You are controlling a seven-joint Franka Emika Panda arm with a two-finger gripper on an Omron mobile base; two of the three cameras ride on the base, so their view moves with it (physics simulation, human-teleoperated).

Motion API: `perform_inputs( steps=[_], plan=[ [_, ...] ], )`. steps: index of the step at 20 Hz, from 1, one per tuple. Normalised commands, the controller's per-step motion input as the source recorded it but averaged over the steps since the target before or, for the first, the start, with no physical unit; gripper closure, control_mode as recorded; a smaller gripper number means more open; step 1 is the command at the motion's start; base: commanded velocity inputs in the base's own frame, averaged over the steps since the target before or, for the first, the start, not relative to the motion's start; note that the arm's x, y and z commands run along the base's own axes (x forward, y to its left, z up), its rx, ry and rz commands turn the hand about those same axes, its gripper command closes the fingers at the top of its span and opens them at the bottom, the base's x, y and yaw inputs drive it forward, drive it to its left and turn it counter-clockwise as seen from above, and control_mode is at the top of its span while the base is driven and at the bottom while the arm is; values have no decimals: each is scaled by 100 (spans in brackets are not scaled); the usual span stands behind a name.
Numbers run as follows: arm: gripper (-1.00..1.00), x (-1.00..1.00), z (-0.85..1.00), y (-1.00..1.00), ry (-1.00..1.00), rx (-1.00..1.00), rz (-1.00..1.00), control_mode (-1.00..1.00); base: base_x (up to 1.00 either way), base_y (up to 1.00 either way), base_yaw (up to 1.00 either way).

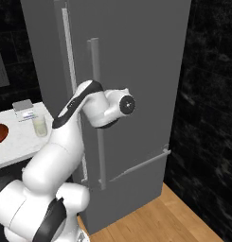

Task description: Grab a lemon wedge from the fridge and one ice cube from the ice bowl, and put them in the glass of lemonade.

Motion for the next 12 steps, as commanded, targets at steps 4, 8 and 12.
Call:
perform_inputs(
  steps=[4, 8, 12],
  plan=[
    [100, -12, 63, -100, 0, 11, -1, -100, 0, 0, 0],
    [100, 0, 66, -100, 2, 12, -2, -100, 0, 0, 0],
    [100, -5, 43, -100, 0, 13, -5, -100, 0, 0, 0]
  ],
)
